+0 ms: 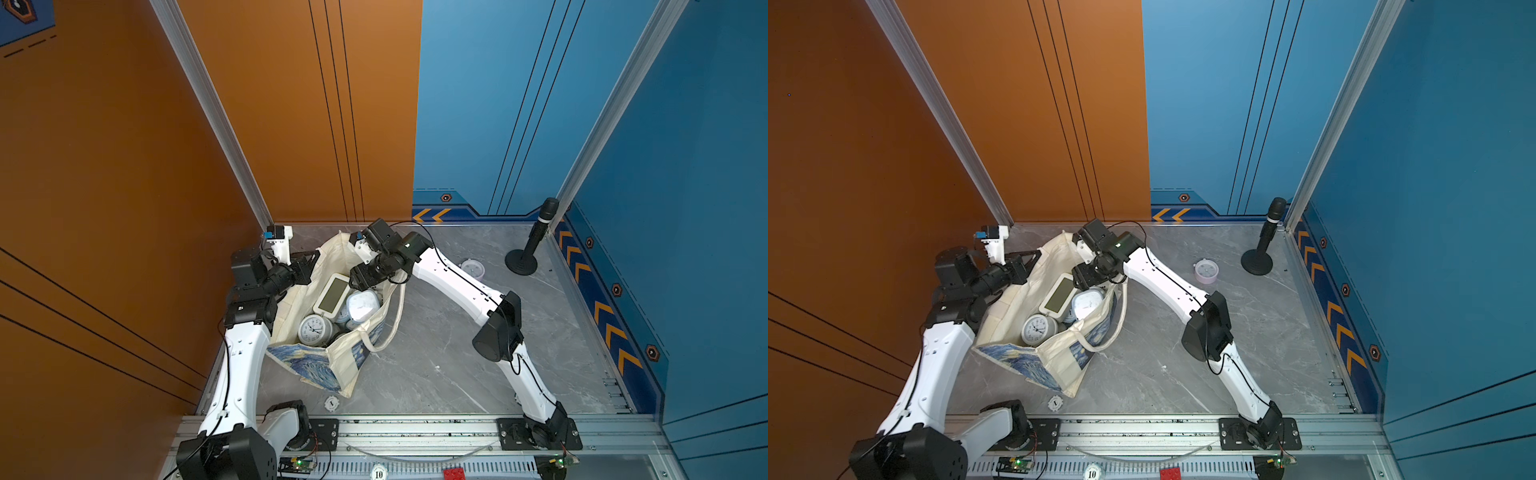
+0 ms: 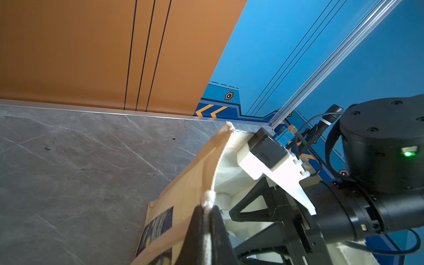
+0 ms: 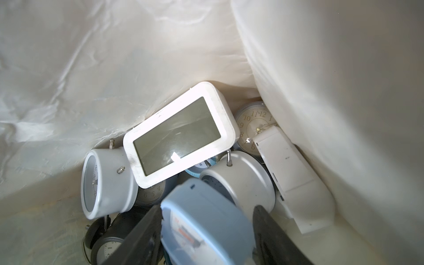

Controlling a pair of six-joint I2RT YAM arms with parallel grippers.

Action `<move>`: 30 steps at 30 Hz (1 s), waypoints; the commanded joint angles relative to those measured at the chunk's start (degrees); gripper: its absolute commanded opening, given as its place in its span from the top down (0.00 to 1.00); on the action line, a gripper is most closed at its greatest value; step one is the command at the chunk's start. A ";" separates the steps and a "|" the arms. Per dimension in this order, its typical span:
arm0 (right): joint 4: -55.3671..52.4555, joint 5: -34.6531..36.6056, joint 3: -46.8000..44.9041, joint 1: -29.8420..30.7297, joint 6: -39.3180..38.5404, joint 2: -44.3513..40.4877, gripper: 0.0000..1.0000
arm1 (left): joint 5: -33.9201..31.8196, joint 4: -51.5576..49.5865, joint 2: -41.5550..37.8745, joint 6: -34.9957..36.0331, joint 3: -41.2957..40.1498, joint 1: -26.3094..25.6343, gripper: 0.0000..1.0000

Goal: Put the alarm clock into the canvas bag
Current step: Place the alarm at the canvas bag.

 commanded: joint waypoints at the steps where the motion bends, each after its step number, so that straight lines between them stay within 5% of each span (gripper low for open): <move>1: -1.31 4.15 0.08 -1.11 1.54 -3.22 0.31 | 0.33 2.29 -1.49 0.37 -0.20 -0.26 1.00; 17: -1.59 6.59 -0.86 -4.75 0.45 -13.74 0.28 | 0.29 2.33 -1.31 0.36 -0.20 -0.21 1.00; 30: -1.41 13.11 -9.20 -13.51 -1.82 -23.52 0.17 | 0.30 2.38 -1.32 0.33 -0.23 -0.33 1.00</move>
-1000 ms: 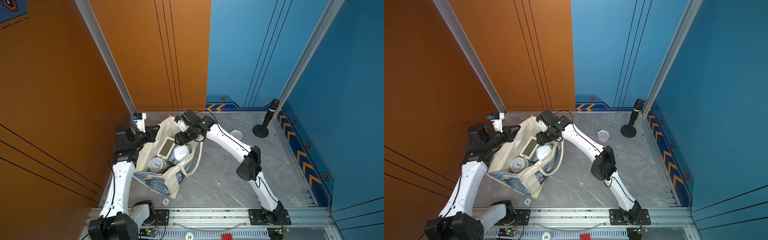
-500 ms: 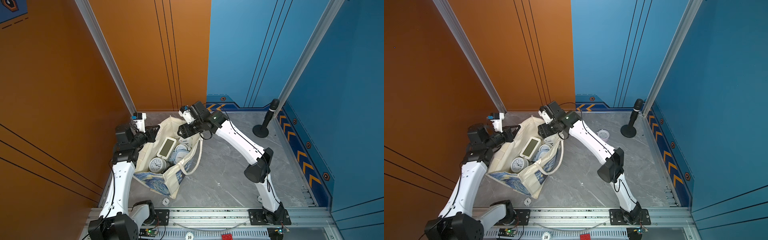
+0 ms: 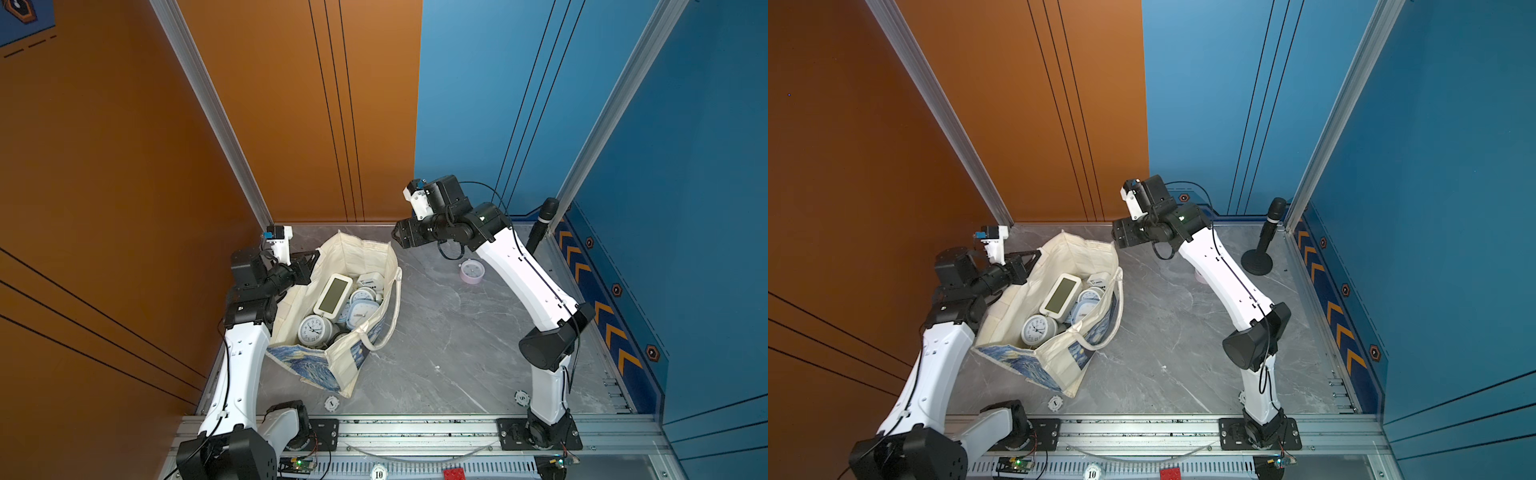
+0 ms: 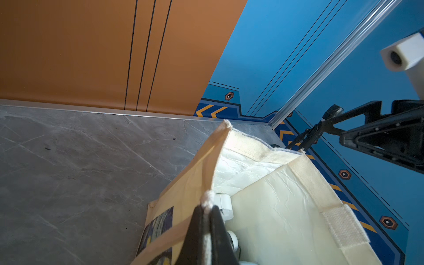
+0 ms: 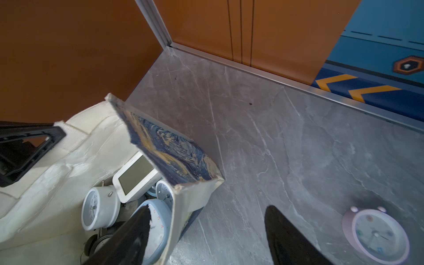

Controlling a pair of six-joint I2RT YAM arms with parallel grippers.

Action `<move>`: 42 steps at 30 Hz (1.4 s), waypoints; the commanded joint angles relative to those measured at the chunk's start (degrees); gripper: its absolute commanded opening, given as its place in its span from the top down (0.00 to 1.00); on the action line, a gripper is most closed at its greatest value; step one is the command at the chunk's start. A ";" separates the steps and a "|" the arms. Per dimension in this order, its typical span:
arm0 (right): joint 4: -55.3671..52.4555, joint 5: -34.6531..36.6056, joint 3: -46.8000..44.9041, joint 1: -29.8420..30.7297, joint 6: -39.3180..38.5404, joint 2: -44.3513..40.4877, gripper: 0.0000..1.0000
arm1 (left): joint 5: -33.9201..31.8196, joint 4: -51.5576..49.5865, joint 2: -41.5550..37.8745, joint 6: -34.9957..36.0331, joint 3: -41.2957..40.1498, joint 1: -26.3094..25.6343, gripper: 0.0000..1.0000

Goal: Put the alarm clock into the canvas bag
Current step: Place the alarm at the canvas bag, then pick up the alarm from the center of the board.

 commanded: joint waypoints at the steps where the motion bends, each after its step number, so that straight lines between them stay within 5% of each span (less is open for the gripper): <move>1: -1.15 4.02 -3.37 -2.35 -1.78 -2.98 0.16 | 0.33 2.39 -1.20 0.37 -0.23 -0.29 1.00; 21: 3.94 13.07 -28.78 -16.75 -5.62 -1.22 0.08 | 0.28 2.43 -1.24 0.40 -0.19 -0.46 1.00; 42: 7.01 5.22 -26.80 -26.73 -6.91 15.09 0.01 | -0.14 2.44 -1.54 0.64 -0.40 -0.44 1.00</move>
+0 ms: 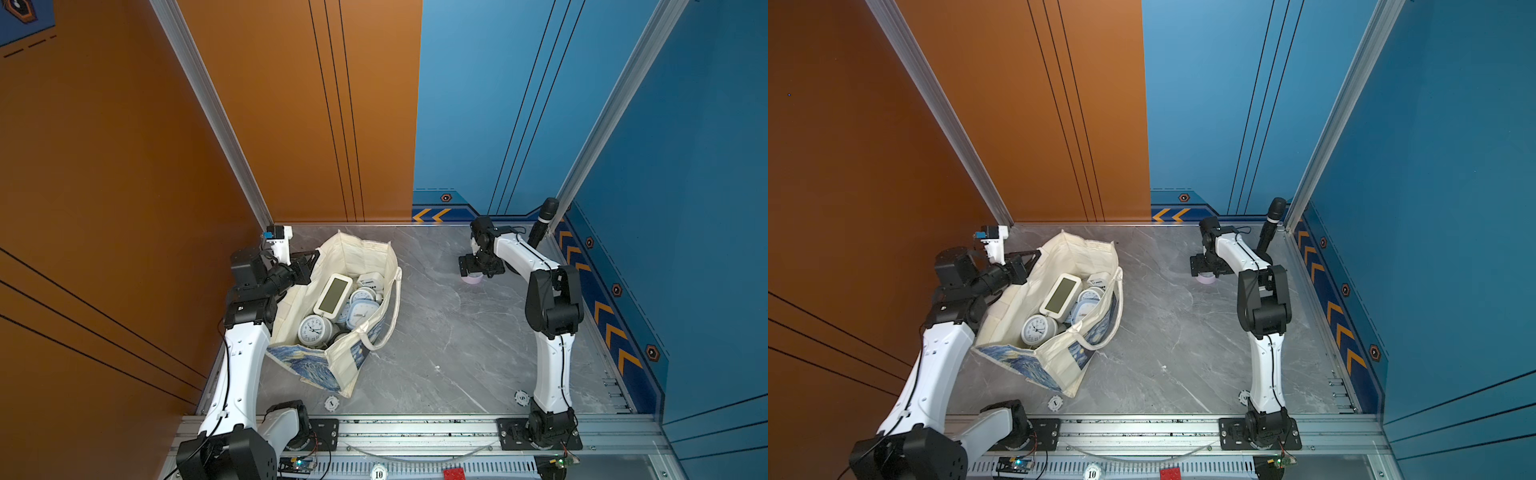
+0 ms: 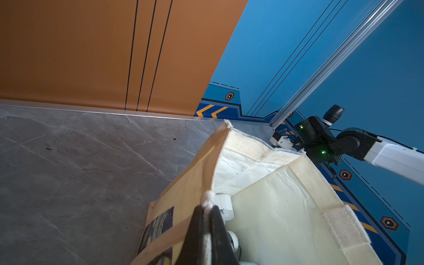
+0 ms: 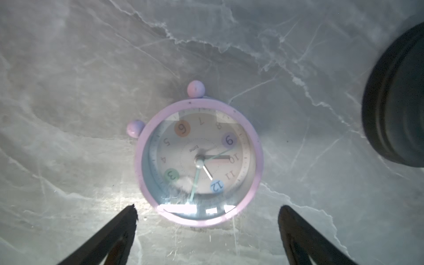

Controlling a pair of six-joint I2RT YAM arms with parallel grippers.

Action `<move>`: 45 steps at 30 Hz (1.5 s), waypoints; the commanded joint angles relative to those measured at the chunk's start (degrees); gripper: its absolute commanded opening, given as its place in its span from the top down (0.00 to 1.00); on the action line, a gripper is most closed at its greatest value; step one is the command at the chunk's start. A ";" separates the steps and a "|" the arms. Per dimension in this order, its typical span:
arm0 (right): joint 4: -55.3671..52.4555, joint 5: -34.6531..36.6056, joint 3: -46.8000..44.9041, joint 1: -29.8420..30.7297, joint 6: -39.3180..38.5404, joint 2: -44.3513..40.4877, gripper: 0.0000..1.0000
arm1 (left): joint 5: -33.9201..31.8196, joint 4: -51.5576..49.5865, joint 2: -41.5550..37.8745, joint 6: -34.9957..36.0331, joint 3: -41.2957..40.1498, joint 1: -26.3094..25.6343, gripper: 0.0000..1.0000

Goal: Put the alarm clock into the canvas bag
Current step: Pick up the alarm from the center of the board.

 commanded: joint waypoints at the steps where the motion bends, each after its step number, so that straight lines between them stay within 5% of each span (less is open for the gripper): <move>1: 0.41 -3.43 2.63 -1.05 -0.85 1.78 0.01 | 0.00 2.34 -1.56 0.62 -0.37 -0.36 1.00; 15: 0.26 -4.34 8.42 -1.83 -1.97 6.59 0.02 | -0.46 1.98 -1.54 0.97 -0.44 -0.43 1.00; 25: 0.17 -5.83 9.31 -2.37 -1.97 7.32 0.15 | -0.46 1.89 -1.38 1.01 -0.34 -0.41 1.00; 32: -0.25 -6.44 9.24 -2.22 -1.61 5.53 0.24 | -0.42 1.85 -1.30 0.97 -0.28 -0.39 1.00; 45: -2.91 -7.42 11.07 -0.75 -0.92 -3.54 0.24 | -0.29 1.87 -1.21 0.85 -0.21 -0.35 1.00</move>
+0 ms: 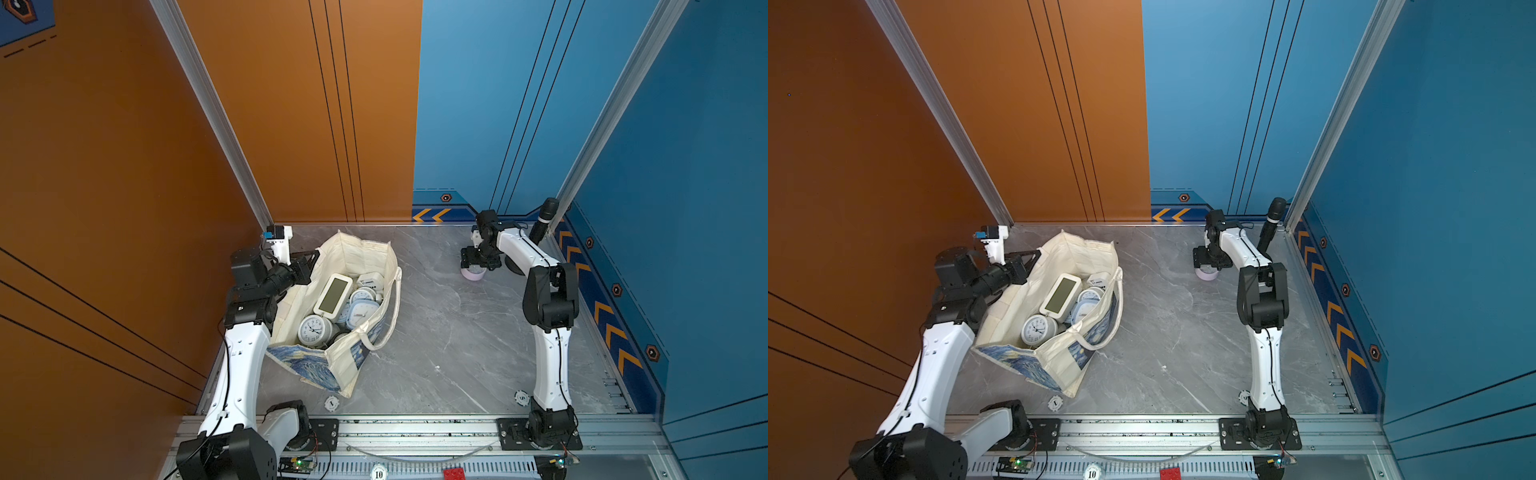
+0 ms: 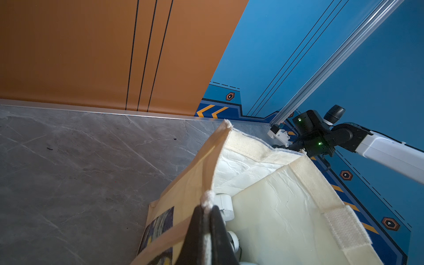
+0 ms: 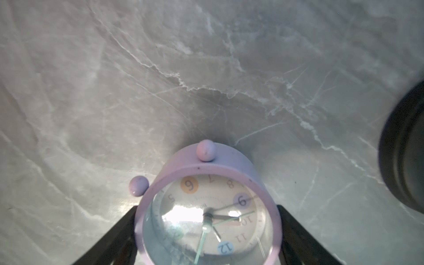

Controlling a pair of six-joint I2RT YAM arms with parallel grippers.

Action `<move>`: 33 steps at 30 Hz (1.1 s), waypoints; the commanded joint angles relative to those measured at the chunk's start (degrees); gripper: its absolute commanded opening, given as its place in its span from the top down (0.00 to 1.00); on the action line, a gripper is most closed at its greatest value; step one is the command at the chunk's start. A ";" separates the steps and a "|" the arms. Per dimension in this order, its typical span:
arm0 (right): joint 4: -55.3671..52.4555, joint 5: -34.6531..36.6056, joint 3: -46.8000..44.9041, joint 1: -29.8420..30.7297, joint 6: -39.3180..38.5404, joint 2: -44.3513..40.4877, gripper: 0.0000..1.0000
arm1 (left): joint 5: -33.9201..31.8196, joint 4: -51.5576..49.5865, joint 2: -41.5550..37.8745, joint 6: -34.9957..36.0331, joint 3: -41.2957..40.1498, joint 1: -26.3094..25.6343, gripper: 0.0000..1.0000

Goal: Put the alarm clock into the canvas bag
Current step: Pick up the alarm from the center of the board, then place the alarm at the canvas bag.

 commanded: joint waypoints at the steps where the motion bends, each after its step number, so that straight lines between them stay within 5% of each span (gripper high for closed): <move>1: -2.18 -1.34 3.46 1.17 0.48 -6.40 0.24 | -0.09 1.92 -1.15 0.86 -0.25 -0.35 1.00; 20: -4.13 -3.14 9.24 13.43 2.59 -21.05 0.24 | 0.15 1.86 -1.34 0.76 -0.17 -0.41 1.00; 33: -3.72 -3.39 16.28 30.73 5.48 -23.17 0.24 | 0.04 1.88 -1.38 0.59 -0.10 -0.50 1.00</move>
